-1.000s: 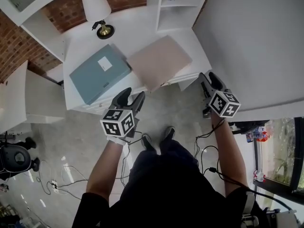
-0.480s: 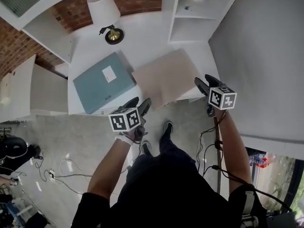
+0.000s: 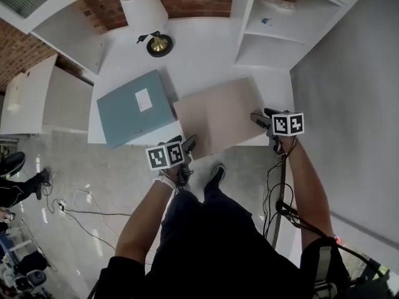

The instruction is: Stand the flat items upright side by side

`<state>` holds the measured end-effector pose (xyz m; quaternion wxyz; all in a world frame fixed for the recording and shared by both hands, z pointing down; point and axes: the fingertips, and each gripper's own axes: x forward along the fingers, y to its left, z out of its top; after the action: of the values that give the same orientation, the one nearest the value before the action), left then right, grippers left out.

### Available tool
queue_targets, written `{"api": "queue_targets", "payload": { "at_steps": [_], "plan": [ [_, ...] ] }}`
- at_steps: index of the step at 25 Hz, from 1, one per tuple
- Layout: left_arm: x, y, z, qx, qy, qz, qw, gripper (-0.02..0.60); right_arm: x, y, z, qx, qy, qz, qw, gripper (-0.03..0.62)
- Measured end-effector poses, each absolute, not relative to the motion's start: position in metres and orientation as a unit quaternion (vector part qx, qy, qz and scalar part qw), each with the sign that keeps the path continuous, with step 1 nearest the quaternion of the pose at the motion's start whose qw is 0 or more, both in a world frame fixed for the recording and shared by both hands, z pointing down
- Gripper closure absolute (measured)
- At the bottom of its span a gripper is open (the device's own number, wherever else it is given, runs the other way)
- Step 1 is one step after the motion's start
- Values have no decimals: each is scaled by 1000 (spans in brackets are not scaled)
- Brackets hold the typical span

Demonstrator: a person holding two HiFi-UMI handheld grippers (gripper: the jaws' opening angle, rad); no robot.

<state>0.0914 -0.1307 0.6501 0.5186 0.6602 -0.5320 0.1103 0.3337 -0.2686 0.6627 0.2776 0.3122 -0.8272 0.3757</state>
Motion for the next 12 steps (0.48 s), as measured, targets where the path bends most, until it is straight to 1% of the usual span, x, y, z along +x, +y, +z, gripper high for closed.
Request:
{"api": "queue_targets", "payload": {
  "at_steps": [4, 7, 9, 12],
  "plan": [
    [98, -133, 663, 657, -527, 131, 523, 302, 332, -266, 686, 290, -820, 391, 300, 250],
    [100, -132, 675, 657, -523, 150, 523, 302, 329, -264, 691, 277, -819, 406, 296, 252],
    [100, -131, 680, 659, -522, 162, 517, 304, 325, -263, 689, 270, -822, 406, 295, 293],
    [98, -130, 682, 664, -520, 177, 508, 314, 323, -262, 686, 275, -821, 401, 298, 299]
  ]
}}
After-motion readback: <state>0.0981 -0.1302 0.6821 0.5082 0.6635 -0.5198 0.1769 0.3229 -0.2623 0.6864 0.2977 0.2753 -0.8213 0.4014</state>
